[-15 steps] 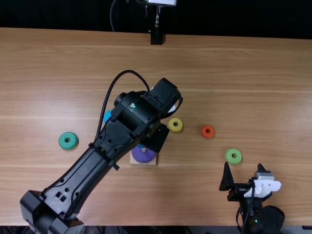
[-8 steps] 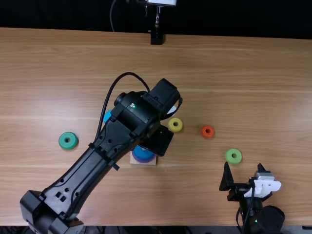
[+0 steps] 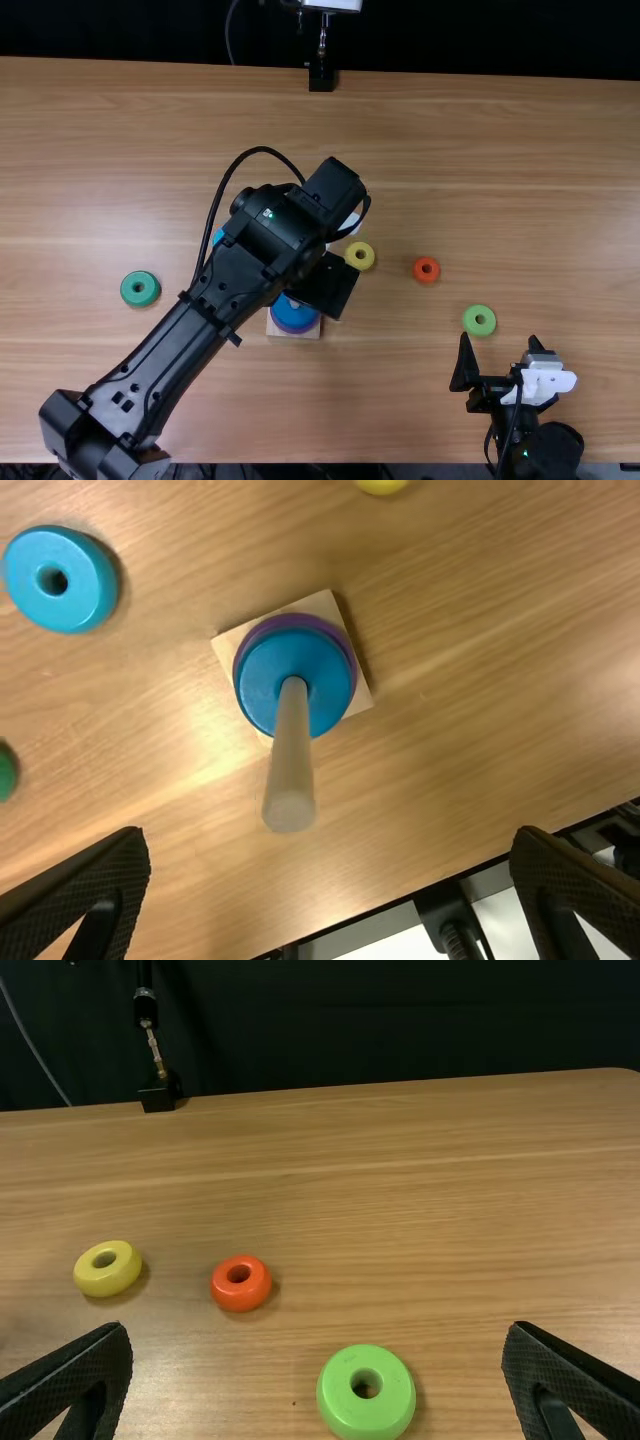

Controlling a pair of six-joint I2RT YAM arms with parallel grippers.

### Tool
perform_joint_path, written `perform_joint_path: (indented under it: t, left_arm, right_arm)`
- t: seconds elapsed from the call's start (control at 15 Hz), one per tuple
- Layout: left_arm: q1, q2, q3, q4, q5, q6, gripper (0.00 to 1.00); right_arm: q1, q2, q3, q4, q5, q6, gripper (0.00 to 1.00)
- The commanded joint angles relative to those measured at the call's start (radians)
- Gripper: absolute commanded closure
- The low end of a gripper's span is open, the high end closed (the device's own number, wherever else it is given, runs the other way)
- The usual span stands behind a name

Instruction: Build the Hanoi tower: stack the rings onto the peg from bottom to top in this color order: purple, dark blue, light blue, dark green, light green, yellow, orange.

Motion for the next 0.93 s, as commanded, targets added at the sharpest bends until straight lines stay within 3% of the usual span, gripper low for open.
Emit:
perform_joint_path:
  t: [0.0,0.2,0.4,0.47,0.6,0.87]
  left_arm:
    - [0.015,-0.002,0.052,0.001,0.004,-0.002,0.00]
    - [0.087,-0.051,0.044,0.043,0.005,0.000,0.00]
    - [0.195,-0.065,0.044,0.058,-0.015,0.002,0.00]
    - [0.231,-0.083,0.039,0.073,-0.030,0.004,0.00]
    - [0.273,-0.100,-0.039,0.122,-0.090,0.006,0.00]
    - [0.284,-0.157,-0.439,0.632,-0.083,0.002,0.00]
  right_arm:
    - [-0.014,-0.012,-0.070,-0.071,0.010,0.006,0.00]
    - [-0.014,-0.012,-0.070,-0.071,0.010,0.006,0.00]
    - [-0.014,-0.012,-0.070,-0.071,0.010,0.006,0.00]
    - [-0.014,-0.012,-0.070,-0.071,0.010,0.006,0.00]
    - [-0.014,-0.012,-0.070,-0.071,0.010,0.006,0.00]
    - [-0.014,-0.012,-0.070,-0.071,0.010,0.006,0.00]
